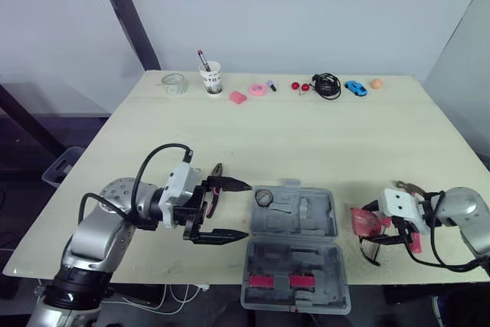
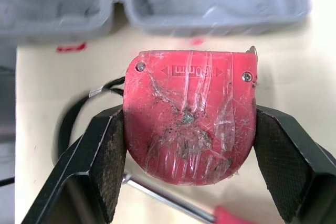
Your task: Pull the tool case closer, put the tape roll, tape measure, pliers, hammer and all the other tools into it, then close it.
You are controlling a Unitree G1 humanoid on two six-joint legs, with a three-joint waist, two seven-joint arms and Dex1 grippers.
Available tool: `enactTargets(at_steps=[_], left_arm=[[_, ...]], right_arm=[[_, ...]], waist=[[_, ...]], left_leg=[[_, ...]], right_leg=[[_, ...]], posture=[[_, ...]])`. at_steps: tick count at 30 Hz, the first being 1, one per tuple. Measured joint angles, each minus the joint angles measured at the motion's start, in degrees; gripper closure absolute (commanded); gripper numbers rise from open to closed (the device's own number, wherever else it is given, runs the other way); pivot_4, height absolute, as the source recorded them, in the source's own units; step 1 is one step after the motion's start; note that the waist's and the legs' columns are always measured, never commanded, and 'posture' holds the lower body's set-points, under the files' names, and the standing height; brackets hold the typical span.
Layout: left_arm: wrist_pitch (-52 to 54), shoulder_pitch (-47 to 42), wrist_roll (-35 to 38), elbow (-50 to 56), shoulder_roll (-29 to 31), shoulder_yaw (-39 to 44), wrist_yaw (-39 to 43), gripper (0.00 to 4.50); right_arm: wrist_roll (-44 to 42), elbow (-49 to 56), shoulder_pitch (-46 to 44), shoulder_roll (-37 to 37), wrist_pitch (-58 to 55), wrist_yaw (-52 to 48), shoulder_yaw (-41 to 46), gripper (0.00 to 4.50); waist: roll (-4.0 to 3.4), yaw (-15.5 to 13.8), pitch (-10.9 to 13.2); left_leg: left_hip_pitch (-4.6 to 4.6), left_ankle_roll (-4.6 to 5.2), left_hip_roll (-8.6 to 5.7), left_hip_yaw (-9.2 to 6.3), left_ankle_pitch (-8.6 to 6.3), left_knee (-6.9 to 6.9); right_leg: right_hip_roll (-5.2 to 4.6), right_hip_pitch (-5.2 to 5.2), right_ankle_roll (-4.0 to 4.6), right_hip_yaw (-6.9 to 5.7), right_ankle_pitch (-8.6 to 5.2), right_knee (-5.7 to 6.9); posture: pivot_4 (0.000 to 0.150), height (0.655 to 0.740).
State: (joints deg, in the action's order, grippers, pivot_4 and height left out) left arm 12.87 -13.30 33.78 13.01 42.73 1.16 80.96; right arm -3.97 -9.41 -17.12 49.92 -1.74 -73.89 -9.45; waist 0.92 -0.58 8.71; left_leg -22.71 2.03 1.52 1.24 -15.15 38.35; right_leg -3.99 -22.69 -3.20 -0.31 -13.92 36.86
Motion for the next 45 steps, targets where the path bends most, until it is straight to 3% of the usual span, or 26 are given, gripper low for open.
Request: enactTargets(at_steps=[7,21,34,45], left_arm=[[0.16,0.13,0.0,-0.05,-0.79,0.13,-1.68,0.0],[1.78,2.4,-0.03,-0.19,-1.36,1.2,-7.56,0.0],[1.84,4.07,-0.34,-0.21,-1.2,2.81,-8.87,0.0],[1.57,4.92,-0.59,-0.21,-1.17,2.91,-8.87,0.0]], right_arm=[[1.83,10.3,-7.3,0.39,-16.77,2.31,-1.88,1.51],[13.04,15.41,-25.12,-4.69,-35.89,-1.03,-21.63,1.51],[21.59,8.11,-30.02,-11.69,-38.47,-0.21,-32.49,1.51],[25.91,2.47,-30.03,-15.11,-32.48,2.79,-33.5,1.51]], waist=[[-0.01,-0.07,0.01],[-0.02,0.05,0.02],[-0.03,0.05,0.02],[-0.04,0.31,0.02]], left_leg=[[-0.01,0.0,-0.01,-0.01,0.0,0.0],[-0.05,0.0,-0.01,-0.05,0.0,-0.01],[-0.07,-0.01,-0.03,-0.04,0.0,-0.02],[-0.07,-0.01,-0.03,-0.04,0.0,-0.02]], right_leg=[[-0.01,-0.01,-0.01,-0.01,0.01,0.0],[-0.02,-0.04,-0.01,-0.04,0.01,-0.01],[-0.02,-0.08,-0.01,-0.05,0.01,-0.01],[-0.01,-0.08,-0.01,-0.05,0.01,0.0]], posture=[[0.15,0.74],[0.15,0.74],[0.15,0.74],[0.15,0.74]])
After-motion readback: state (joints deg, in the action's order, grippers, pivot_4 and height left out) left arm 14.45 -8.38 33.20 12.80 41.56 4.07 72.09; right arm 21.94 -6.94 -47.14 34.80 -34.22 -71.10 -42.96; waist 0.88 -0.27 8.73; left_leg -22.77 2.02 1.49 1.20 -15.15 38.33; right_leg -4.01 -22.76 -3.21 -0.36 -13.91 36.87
